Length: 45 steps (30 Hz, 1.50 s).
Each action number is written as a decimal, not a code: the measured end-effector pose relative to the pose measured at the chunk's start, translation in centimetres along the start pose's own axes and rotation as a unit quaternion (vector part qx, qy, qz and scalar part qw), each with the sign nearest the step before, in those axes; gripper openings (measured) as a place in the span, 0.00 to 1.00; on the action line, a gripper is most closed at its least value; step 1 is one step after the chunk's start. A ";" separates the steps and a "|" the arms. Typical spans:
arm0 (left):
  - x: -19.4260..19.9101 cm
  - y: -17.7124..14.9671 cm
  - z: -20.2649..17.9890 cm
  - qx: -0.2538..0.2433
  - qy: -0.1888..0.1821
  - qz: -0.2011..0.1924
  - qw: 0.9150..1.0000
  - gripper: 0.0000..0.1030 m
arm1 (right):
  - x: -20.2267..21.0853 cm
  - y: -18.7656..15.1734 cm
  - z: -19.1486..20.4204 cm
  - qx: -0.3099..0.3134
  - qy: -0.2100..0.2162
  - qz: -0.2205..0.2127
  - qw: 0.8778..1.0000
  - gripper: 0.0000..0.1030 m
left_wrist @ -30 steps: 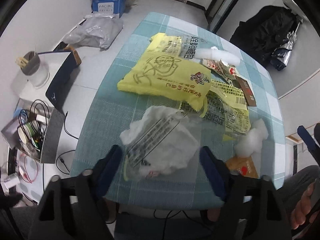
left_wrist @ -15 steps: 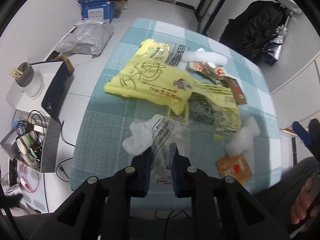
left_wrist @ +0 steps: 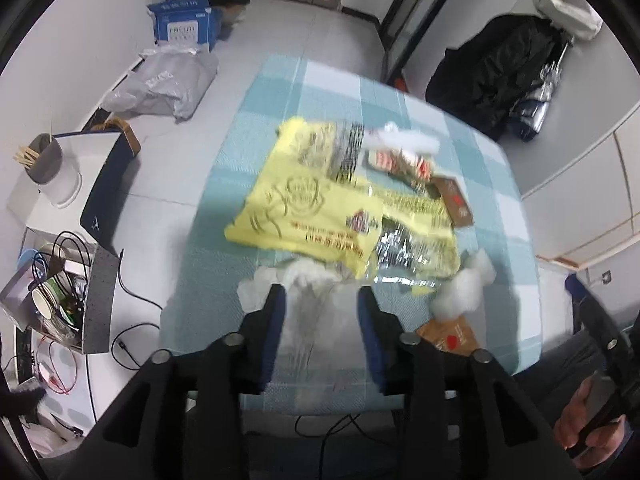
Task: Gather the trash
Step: 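Lower the left tool onto the yellow plastic bag and close on it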
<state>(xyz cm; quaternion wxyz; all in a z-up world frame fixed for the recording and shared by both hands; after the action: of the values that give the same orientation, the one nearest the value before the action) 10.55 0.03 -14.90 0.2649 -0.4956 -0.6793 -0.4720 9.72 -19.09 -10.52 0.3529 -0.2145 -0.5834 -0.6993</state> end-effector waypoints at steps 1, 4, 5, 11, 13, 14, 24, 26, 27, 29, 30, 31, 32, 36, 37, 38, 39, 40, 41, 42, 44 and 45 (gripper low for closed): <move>0.2 0.0 0.0 0.002 0.000 0.000 1.000 0.52 | 0.2 0.0 -0.1 0.001 -0.002 -0.003 1.000 1.00; 0.9 0.4 -0.1 0.004 -0.009 -0.008 1.000 0.66 | 0.7 -0.1 -0.2 0.005 -0.006 -0.010 1.000 1.00; 1.1 0.6 -0.1 0.003 -0.002 -0.010 1.000 0.73 | 0.8 -0.1 -0.3 0.006 -0.008 -0.011 1.000 1.00; -0.1 2.9 -0.2 -0.017 0.014 -0.011 1.000 0.82 | 0.7 -0.2 -0.5 -0.003 -0.005 -0.008 1.000 1.00; -1.4 3.5 -0.4 -0.029 0.017 0.007 0.999 0.82 | 0.6 -0.1 -0.5 -0.005 -0.003 -0.008 1.000 1.00; -2.1 3.7 -0.5 -0.038 0.023 0.017 0.999 0.82 | 0.6 -0.1 -0.5 -0.005 -0.003 -0.008 1.000 1.00; -5.0 3.8 -0.2 -0.081 0.035 0.069 0.994 0.61 | -0.1 -0.1 -0.7 0.004 -0.011 -0.001 1.000 1.00; -5.1 3.9 0.0 -0.083 0.039 0.078 0.993 0.41 | -0.4 -0.1 -0.7 0.004 -0.011 0.002 1.000 1.00; -5.2 4.1 0.0 -0.084 0.035 0.076 0.993 0.37 | -0.5 0.0 -0.7 0.004 -0.011 0.003 1.000 1.00; -5.4 4.2 0.0 -0.084 0.031 0.077 0.993 0.23 | -0.8 0.0 -0.7 0.003 -0.011 0.007 1.000 1.00; -5.5 4.3 0.0 -0.081 0.026 0.077 0.993 0.22 | -0.9 0.0 -0.6 0.003 -0.011 0.008 1.000 1.00; -5.4 4.4 -0.1 -0.079 0.020 0.074 0.994 0.20 | -1.1 0.0 -0.5 0.003 -0.011 0.010 1.000 1.00; -5.2 4.6 -0.3 -0.077 0.015 0.071 0.994 0.15 | -1.2 -0.1 -0.5 0.004 -0.012 0.011 1.000 1.00; -4.6 5.3 -0.5 -0.069 0.001 0.054 0.996 0.04 | -1.6 -0.1 -0.1 0.010 -0.015 0.013 1.000 1.00; -4.3 5.4 -0.5 -0.064 -0.006 0.050 0.997 0.03 | -1.7 -0.1 0.0 0.013 -0.017 0.013 1.000 1.00; -4.1 5.5 -0.5 -0.058 -0.014 0.046 0.997 0.03 | -1.8 -0.2 0.0 0.015 -0.019 0.013 1.000 1.00; -3.8 5.7 -0.5 -0.051 -0.021 0.041 0.998 0.02 | -1.9 -0.2 0.0 0.016 -0.021 0.014 1.000 1.00; -3.6 5.8 -0.6 -0.047 -0.027 0.037 0.998 0.02 | -2.0 -0.2 0.0 0.017 -0.022 0.015 1.000 1.00; -3.3 5.9 -0.7 -0.045 -0.032 0.032 0.998 0.02 | -2.2 -0.2 0.1 0.018 -0.023 0.016 0.999 1.00; -3.1 6.0 -0.8 -0.044 -0.035 0.027 0.998 0.02 | -2.3 -0.2 0.1 0.019 -0.023 0.017 0.999 1.00; -2.6 6.2 -0.9 -0.040 -0.047 0.019 0.998 0.02 | -2.4 -0.3 0.3 0.023 -0.024 0.018 0.999 1.00; -2.2 6.3 -1.0 -0.035 -0.057 0.015 0.998 0.02 | -2.4 -0.2 0.5 0.025 -0.023 0.018 0.999 1.00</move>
<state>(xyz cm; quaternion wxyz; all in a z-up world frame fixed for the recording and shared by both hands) 17.06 -1.38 -13.95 0.2154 -0.5410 -0.6688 -0.4621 11.05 -18.01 -12.27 0.3568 -0.2321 -0.6052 -0.6727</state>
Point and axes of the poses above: each gripper's, at about its wrist camera, not at the fingertips, and x roughly against the way its jaws point, z to its left, y to its top, the point moved 7 cm from there along -x, roughly the way its jaws point, and after that the axes turned 8 degrees about -y, right-handed, at the moved point
